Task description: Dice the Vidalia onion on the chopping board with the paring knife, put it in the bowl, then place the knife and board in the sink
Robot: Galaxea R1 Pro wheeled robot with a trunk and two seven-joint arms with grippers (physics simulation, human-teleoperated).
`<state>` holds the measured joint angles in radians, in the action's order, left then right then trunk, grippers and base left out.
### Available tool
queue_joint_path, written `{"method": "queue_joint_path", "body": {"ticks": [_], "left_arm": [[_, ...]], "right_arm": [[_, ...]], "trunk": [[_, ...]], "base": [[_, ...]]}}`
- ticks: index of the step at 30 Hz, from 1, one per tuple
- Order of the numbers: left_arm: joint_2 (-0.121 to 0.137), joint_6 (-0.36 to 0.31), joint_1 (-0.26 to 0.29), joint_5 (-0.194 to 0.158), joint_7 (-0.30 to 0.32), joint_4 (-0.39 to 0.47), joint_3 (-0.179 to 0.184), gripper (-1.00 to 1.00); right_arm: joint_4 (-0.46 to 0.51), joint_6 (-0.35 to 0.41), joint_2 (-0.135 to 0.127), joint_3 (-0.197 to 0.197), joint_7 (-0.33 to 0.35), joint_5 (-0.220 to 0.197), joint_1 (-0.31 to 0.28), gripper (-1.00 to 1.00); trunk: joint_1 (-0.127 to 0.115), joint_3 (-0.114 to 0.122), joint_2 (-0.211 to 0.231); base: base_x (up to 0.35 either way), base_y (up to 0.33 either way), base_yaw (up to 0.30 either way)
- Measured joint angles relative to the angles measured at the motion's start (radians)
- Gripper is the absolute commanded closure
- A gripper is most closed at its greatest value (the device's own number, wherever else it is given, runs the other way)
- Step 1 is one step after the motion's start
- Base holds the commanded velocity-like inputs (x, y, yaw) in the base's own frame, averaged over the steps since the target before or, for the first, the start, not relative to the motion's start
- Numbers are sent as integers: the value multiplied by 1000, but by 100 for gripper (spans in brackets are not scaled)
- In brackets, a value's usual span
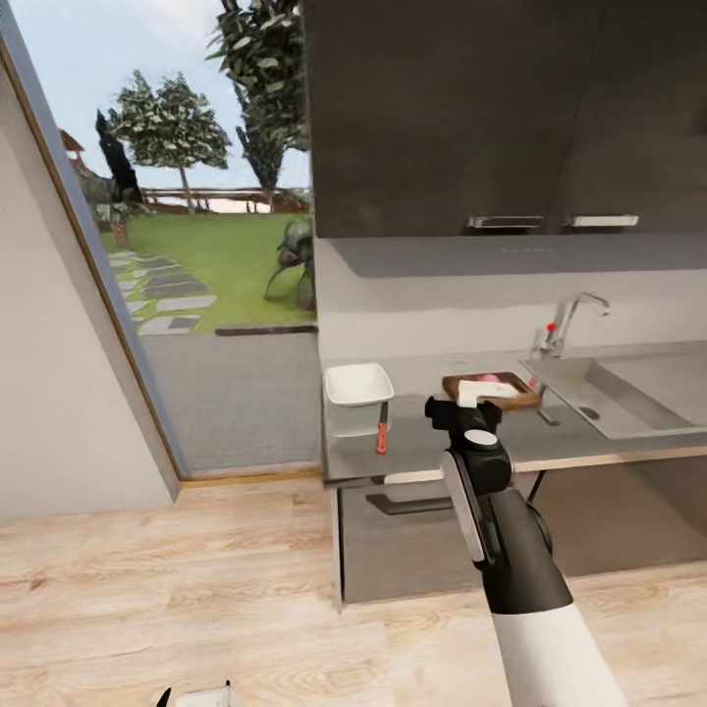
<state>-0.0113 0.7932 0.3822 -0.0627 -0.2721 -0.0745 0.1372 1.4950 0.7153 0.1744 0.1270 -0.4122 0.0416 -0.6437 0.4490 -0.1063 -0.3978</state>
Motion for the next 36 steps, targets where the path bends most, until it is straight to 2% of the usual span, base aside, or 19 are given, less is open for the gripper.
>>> {"method": "queue_joint_path", "body": {"ticks": [2, 7, 15, 16, 23, 36], "left_arm": [[1, 0, 0, 0, 0, 0, 0, -100], [0, 0, 0, 0, 0, 0, 0, -100], [0, 0, 0, 0, 0, 0, 0, -100], [0, 0, 0, 0, 0, 0, 0, -100], [0, -1, 0, 0, -1, 0, 0, -100], [1, -1, -1, 0, -1, 0, 0, -100]], "right_arm": [[-1, 2, 0, 6, 1, -6, -1, -100], [-1, 6, 0, 53, 4, -33, -1, -100], [-2, 22, 0, 71, 5, -45, -1, -100], [-1, 41, 0, 82, 6, -60, -1, -100], [-1, 50, 0, 90, 6, -85, -1, -100], [-1, 48, 0, 89, 5, -87, 1, -100]], "trunk": [[0, 0, 0], [0, 0, 0], [0, 0, 0], [0, 0, 0], [0, 0, 0], [0, 0, 0]], "base": [[161, 252, 0], [94, 224, 0], [7, 32, 0], [0, 2, 0], [0, 0, 0], [0, 0, 0]]}}
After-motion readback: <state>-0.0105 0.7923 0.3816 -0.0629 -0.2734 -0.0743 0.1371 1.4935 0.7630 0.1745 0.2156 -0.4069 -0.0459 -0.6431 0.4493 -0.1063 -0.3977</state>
